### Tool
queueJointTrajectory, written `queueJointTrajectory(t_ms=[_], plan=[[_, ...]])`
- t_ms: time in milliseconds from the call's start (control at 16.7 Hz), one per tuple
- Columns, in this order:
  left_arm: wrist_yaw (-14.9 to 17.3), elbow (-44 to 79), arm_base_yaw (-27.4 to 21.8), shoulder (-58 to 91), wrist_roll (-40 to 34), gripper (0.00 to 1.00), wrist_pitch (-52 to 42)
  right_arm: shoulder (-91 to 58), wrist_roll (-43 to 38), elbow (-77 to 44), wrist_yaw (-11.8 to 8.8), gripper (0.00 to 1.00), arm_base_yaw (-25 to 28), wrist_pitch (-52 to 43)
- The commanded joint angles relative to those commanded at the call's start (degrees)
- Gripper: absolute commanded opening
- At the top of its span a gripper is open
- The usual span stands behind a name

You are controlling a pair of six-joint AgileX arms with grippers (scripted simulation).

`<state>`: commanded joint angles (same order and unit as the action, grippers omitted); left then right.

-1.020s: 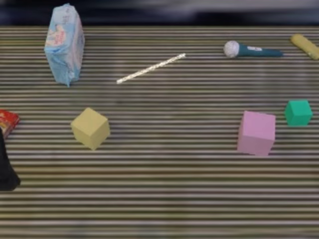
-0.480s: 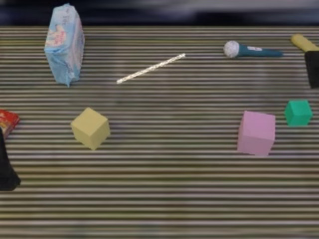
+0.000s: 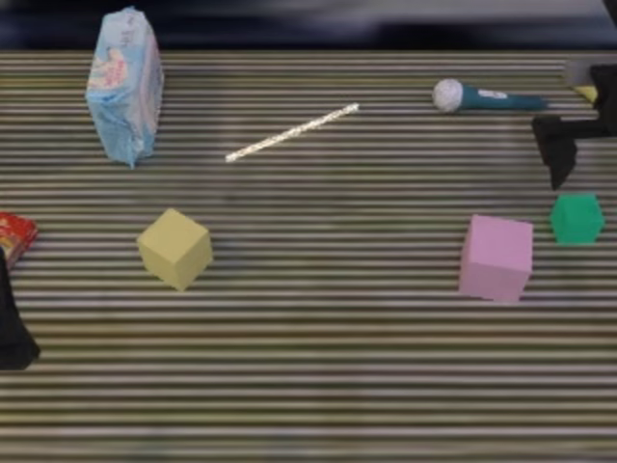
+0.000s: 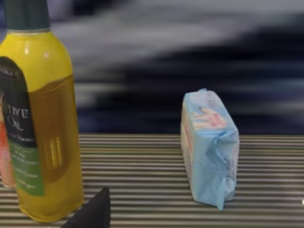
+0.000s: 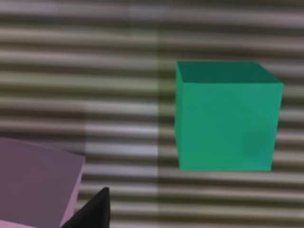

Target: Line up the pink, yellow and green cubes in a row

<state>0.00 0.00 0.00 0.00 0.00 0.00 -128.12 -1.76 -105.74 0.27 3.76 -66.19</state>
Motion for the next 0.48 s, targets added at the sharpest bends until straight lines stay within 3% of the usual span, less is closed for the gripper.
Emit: queueJointTrajectory(t_ms=[480], plan=[[0.0,0.0,0.0,0.0,0.0,1.0,0.0,-3.03,-0.06,-3.1,-0.03,1.0,-0.24,-1.42]])
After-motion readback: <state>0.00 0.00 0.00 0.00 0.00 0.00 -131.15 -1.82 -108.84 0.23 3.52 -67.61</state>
